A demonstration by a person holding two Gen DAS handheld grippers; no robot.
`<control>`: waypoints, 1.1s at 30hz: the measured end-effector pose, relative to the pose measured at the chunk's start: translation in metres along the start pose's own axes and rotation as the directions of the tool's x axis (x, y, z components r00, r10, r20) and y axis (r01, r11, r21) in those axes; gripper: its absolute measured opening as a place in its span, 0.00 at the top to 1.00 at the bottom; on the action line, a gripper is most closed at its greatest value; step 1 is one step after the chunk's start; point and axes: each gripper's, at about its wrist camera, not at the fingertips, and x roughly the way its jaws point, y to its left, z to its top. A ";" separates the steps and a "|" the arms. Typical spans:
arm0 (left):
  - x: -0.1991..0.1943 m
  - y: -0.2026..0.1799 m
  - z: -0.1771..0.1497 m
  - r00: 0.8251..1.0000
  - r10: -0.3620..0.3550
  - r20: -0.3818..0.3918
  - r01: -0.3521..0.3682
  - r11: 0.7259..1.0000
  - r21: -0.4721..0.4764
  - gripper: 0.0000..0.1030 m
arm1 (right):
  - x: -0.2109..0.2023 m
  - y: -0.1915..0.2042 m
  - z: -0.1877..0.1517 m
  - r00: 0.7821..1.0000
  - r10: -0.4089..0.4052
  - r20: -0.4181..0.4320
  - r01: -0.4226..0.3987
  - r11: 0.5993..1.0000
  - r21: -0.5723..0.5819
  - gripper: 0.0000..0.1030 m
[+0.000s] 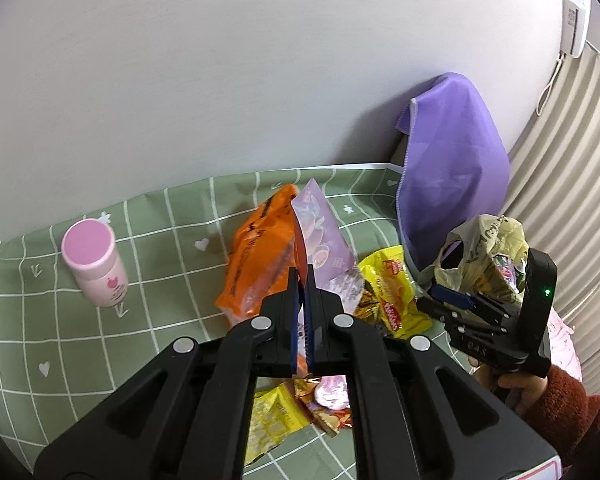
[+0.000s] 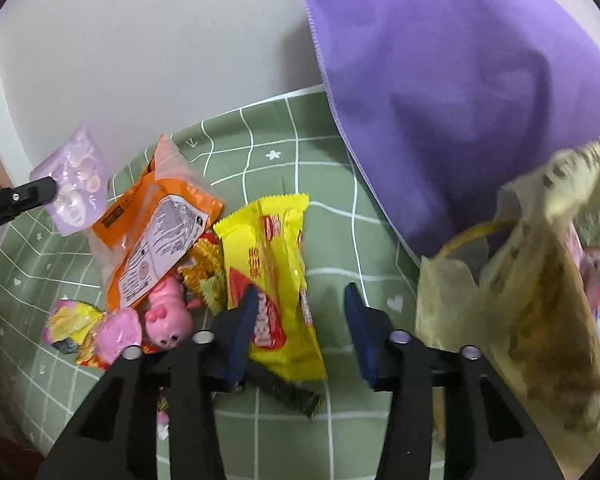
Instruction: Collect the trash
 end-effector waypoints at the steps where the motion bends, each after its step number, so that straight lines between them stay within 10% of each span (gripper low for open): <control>1: -0.001 0.002 -0.001 1.000 0.007 -0.001 -0.007 1.000 -0.004 0.98 | 0.004 0.003 0.001 1.000 -0.004 0.005 0.004 1.000 -0.023 0.67; 10: 0.001 0.006 -0.004 1.000 0.023 -0.020 -0.023 1.000 -0.003 0.98 | 0.033 0.019 0.008 0.998 -0.050 -0.032 0.046 0.991 -0.129 0.85; 21: 0.002 -0.037 0.012 0.997 -0.071 0.013 0.069 0.993 0.092 0.98 | -0.055 -0.008 0.022 0.991 -0.080 0.105 0.083 0.996 -0.030 0.86; 33: 0.002 -0.169 0.066 0.945 -0.323 0.052 0.288 0.898 0.333 0.98 | -0.188 -0.069 0.049 0.886 -0.332 0.324 0.317 0.943 0.100 0.86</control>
